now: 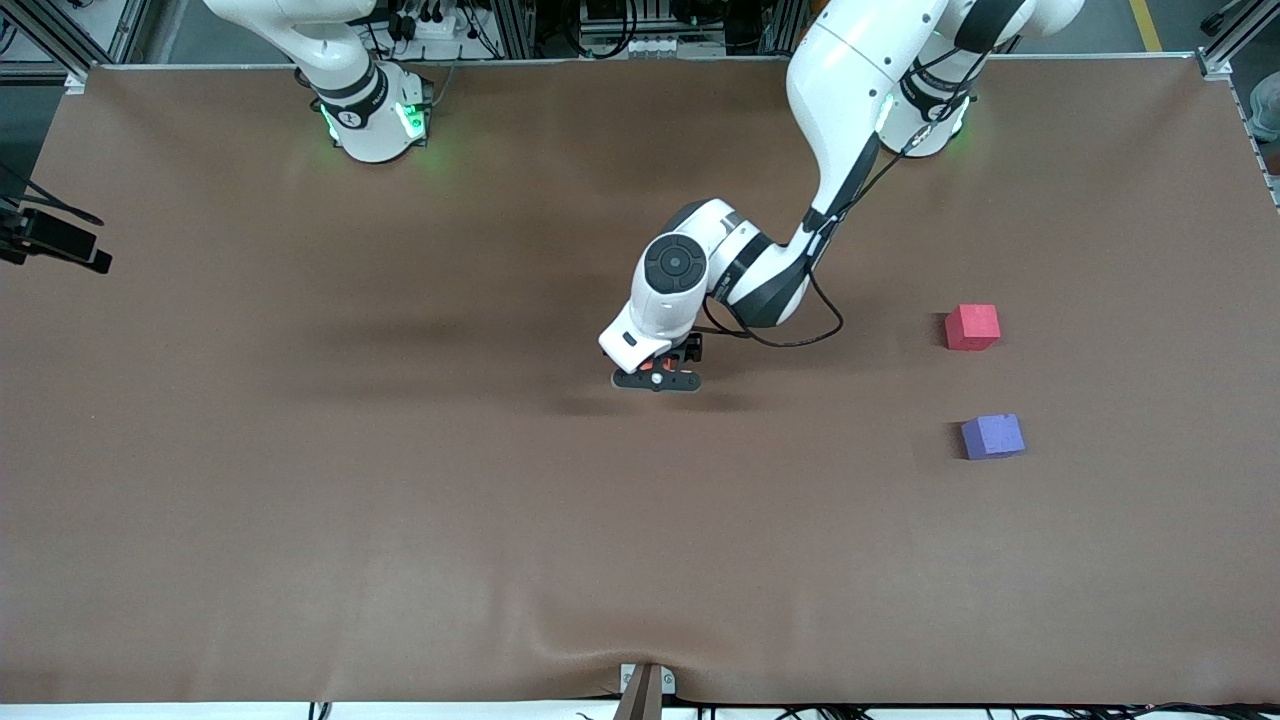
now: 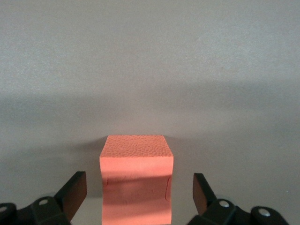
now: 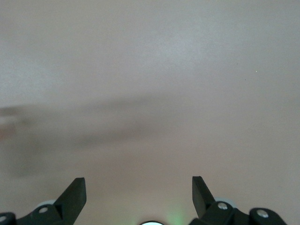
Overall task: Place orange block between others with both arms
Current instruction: 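Carry the orange cube with the left gripper toward the pink cube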
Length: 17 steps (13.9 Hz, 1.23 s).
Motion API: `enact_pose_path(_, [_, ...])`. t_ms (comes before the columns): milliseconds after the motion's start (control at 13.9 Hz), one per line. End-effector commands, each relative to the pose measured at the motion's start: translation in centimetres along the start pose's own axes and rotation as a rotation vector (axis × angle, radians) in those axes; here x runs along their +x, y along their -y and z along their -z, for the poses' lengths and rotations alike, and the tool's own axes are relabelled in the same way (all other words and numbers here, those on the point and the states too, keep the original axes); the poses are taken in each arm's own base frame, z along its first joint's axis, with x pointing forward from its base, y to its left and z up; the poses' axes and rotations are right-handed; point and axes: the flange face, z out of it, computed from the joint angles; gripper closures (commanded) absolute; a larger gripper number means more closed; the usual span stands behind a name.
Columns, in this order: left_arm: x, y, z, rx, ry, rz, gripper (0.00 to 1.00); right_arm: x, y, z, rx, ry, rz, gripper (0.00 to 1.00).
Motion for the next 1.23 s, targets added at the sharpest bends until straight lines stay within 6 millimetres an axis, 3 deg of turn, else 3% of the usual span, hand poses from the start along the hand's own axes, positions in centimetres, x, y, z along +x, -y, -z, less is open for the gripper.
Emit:
enact_pose_path(0, [0.1,-0.1,-0.8,0.011,-0.017,-0.009,0.00,-1.5,-1.1,1.0,-0.002,-0.011,-0.006,0.00])
enact_pose_path(361, [-0.6,0.5,-2.3,0.031,0.009,0.010,0.00,-1.8,-1.0,1.3,0.007,-0.011,0.006,0.00])
enact_pose_path(433, [-0.8,0.5,-2.5,0.034,0.012,0.009,0.13,-1.8,-0.7,1.5,0.006,-0.011,0.012,0.00])
enact_pose_path(577, [-0.9,0.6,-2.5,0.035,0.013,-0.005,0.66,-1.9,-0.9,1.6,0.006,-0.010,0.010,0.00])
enact_pose_path(649, [-0.9,0.6,-2.6,0.036,0.015,-0.002,0.73,-1.9,-1.0,1.7,0.005,-0.008,0.009,0.00])
enact_pose_path(866, [0.0,1.0,-0.9,0.028,0.002,0.001,0.72,-1.9,-1.0,1.7,0.002,-0.008,0.007,0.00])
enact_pose_path(1154, [2.9,4.4,5.7,0.033,0.000,0.049,0.71,-1.8,-0.7,1.5,0.001,-0.003,0.003,0.00])
